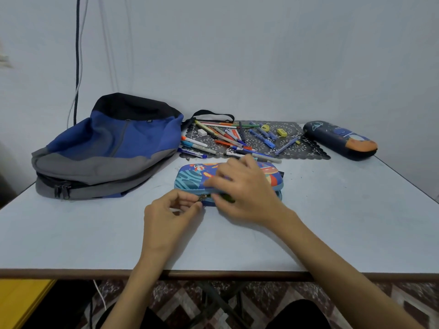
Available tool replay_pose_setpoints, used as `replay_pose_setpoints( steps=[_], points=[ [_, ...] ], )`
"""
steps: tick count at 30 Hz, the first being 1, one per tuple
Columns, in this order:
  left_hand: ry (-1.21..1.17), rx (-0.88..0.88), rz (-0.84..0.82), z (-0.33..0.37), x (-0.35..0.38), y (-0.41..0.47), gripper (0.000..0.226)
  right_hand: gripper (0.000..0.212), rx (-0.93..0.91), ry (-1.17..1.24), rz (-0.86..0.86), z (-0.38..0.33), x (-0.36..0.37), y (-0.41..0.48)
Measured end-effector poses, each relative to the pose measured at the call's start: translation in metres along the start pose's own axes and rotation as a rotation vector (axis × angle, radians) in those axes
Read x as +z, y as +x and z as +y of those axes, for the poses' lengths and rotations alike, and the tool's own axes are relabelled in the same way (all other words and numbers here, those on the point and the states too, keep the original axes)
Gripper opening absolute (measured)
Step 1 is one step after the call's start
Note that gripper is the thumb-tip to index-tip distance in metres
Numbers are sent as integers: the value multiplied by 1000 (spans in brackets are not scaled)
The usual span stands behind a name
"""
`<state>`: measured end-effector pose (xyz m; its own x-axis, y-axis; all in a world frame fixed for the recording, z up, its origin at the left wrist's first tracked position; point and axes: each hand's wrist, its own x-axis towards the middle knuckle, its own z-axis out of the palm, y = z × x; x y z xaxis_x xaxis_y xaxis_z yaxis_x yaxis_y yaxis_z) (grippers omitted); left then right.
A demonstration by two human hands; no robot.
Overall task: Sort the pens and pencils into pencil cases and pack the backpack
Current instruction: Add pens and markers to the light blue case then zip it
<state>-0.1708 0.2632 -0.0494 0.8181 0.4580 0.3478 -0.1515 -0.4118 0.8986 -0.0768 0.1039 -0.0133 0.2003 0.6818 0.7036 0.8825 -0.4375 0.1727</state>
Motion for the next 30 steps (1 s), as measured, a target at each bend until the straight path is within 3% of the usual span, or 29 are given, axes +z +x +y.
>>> replay_pose_setpoints(
  steps=[3, 8, 13, 17, 21, 24, 30],
  points=[
    [111, 70, 10, 1, 0, -2, 22, 12, -36, -23, -49, -13, 12, -7],
    [298, 177, 51, 5, -4, -7, 15, 16, -24, -71, 12, -19, 18, -7],
    [355, 239, 140, 14, -3, 21, 18, 16, 73, -55, 27, -29, 18, -8],
    [551, 311, -105, 15, 16, 76, 42, 15, 145, -53, 40, -38, 20, -7],
    [730, 165, -418, 11, 39, 105, 57, 18, 200, -43, 13, -39, 17, -9],
    [688, 130, -445, 8, 37, 105, 65, 17, 247, 15, -1, -40, 13, -11],
    [717, 155, -402, 9, 37, 103, 51, 18, 387, 106, -42, -37, 11, -16]
  ],
)
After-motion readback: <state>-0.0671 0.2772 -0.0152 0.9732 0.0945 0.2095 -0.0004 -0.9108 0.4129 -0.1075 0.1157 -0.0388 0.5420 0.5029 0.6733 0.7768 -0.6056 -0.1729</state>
